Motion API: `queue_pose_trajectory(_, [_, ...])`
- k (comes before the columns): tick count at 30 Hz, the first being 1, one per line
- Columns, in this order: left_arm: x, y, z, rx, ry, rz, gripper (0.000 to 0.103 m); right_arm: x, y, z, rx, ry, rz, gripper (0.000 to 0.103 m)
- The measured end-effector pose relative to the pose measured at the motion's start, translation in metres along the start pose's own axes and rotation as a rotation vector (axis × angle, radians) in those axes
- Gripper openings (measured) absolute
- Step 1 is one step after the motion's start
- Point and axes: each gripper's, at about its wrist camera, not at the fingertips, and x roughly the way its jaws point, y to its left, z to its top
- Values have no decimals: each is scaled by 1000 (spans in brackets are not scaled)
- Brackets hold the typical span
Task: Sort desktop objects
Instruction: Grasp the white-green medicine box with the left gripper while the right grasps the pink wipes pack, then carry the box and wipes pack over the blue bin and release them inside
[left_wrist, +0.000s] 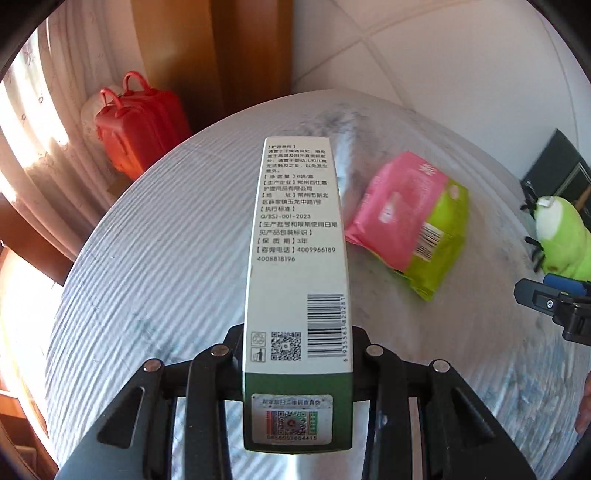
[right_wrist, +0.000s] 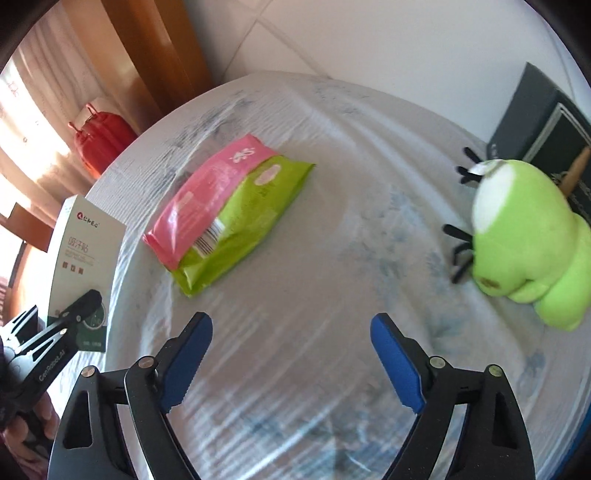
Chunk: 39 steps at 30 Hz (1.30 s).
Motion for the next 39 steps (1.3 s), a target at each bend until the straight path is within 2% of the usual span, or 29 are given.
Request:
queue_pose_trajectory(3, [21, 24, 21, -15, -6, 19, 33, 33, 21, 26, 79, 27, 24, 92])
queue_pose_trajectory(4, [28, 28, 28, -22, -6, 17, 33, 43, 27, 35, 96, 33, 21, 100])
queue_pose_trajectory(5, [35, 32, 36, -25, -6, 7, 33, 53, 35, 45, 107, 37, 4, 103])
queue_pose_trajectory(8, [54, 37, 51, -37, 1, -22, 33, 77, 54, 71, 139, 20, -80, 103])
queue_pose_trajectory(12, [69, 32, 70, -31, -9, -31, 33, 101, 69, 89, 219, 1, -136, 103])
queue_pose_trajectory(15, [75, 26, 82, -20, -6, -47, 33, 114, 83, 94, 190, -7, -249, 103])
queue_pose_trajectory(19, [79, 16, 90, -2, -7, -61, 33, 122, 90, 104, 126, -21, -223, 103])
queue_pose_trajectory(21, [77, 14, 88, 7, -6, -68, 33, 123, 90, 101, 45, -2, -194, 103])
queue_pose_trajectory(24, [70, 8, 77, 40, 5, -90, 33, 117, 79, 83, -50, 80, -154, 103])
queue_pose_trajectory(31, [43, -5, 39, 91, 38, -121, 33, 86, 21, 17, -85, 213, -132, 103])
queue_pose_trajectory(34, [29, -20, 19, 117, 39, -120, 33, 74, 7, 3, -17, 206, -108, 103])
queue_pose_trajectory(39, [19, -38, 4, 143, 42, -120, 33, 70, -14, 13, 253, 122, -77, 103])
